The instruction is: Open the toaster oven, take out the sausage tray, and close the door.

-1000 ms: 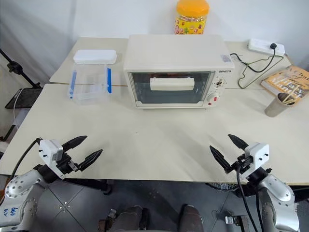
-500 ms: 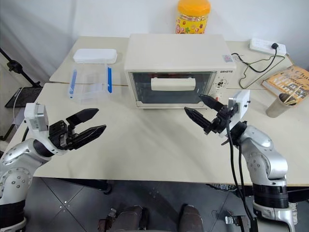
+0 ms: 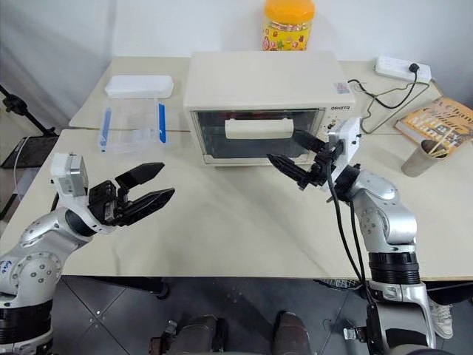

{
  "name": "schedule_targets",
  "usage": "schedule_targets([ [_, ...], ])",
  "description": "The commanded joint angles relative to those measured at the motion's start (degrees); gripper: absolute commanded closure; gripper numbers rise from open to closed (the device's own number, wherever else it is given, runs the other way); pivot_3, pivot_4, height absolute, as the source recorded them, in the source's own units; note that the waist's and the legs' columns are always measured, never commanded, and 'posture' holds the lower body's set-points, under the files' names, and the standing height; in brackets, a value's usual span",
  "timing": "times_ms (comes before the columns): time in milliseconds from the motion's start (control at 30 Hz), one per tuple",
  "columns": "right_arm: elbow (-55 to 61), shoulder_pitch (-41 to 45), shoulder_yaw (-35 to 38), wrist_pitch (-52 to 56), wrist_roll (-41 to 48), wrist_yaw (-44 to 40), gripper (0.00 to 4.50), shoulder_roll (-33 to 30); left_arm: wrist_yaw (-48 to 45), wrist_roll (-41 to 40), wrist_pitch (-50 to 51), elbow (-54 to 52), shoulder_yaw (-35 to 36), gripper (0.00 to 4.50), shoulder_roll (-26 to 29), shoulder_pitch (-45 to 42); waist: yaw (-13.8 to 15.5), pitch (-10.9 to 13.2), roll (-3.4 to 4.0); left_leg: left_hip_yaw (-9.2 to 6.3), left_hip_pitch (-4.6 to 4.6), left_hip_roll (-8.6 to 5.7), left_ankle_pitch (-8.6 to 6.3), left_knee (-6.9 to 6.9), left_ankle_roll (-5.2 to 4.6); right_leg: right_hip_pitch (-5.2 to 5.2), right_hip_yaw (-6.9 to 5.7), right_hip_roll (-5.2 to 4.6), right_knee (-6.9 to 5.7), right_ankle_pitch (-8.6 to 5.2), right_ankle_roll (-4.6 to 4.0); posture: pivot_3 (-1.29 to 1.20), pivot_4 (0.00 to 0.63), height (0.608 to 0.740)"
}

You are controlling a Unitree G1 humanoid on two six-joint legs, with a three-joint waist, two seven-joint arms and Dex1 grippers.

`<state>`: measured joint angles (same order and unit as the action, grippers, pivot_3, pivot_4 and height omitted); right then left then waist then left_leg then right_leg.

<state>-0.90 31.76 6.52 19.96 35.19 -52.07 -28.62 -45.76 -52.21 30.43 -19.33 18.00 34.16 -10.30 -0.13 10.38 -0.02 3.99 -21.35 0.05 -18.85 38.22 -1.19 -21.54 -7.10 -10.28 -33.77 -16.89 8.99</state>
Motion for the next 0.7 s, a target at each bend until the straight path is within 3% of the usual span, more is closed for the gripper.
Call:
schedule_targets([
  [33, 4.05, -0.32, -1.06, -0.3, 1.45, -4.29, 0.0, -0.29, 0.11, -0.24, -0.59, -0.45, 1.33, 0.03, -0.02, 0.62, -0.19, 0.0, 0.0, 0.0, 0.0, 0.01, 0.0, 0.0, 0.0, 0.0, 0.0, 0.0, -0.01, 0.0, 0.0, 0.0, 0.15, 0.74],
  [367, 7.4, -5.3, -4.32, -7.68, -4.96, -12.64, 0.0, -3.9, 1.43, -0.76, -0.07, 3.51, 3.45, 0.03, 0.38, -2.23, -1.11, 0.01, -0.01, 0.04, 0.01, 0.1, 0.0, -0.06, 0.01, -0.05, -0.01, 0.08, 0.03, 0.0, 0.0, 0.0, 0.15, 0.74],
  [467, 6.5, -5.91, -5.28, -11.24, -7.21, -13.87, 0.0, -3.92, 3.06, 2.17, -3.13, 10.62, 2.87, 0.6, -1.33, -9.87, -1.03, 0.03, -0.04, 0.04, 0.01, 0.1, 0.0, -0.04, 0.01, -0.05, -0.02, 0.09, 0.02, 0.0, 0.0, 0.0, 0.15, 0.74],
  [700, 4.18, -5.98, -5.76, -15.42, -9.49, -14.46, 0.0, -3.26, 1.29, 10.18, -7.64, 23.66, -3.93, 2.78, -5.66, -23.13, -0.95, 0.07, -0.11, 0.01, 0.02, 0.06, 0.02, -0.06, 0.05, -0.03, -0.12, 0.08, -0.01, 0.0, 0.0, 0.0, 0.15, 0.74],
])
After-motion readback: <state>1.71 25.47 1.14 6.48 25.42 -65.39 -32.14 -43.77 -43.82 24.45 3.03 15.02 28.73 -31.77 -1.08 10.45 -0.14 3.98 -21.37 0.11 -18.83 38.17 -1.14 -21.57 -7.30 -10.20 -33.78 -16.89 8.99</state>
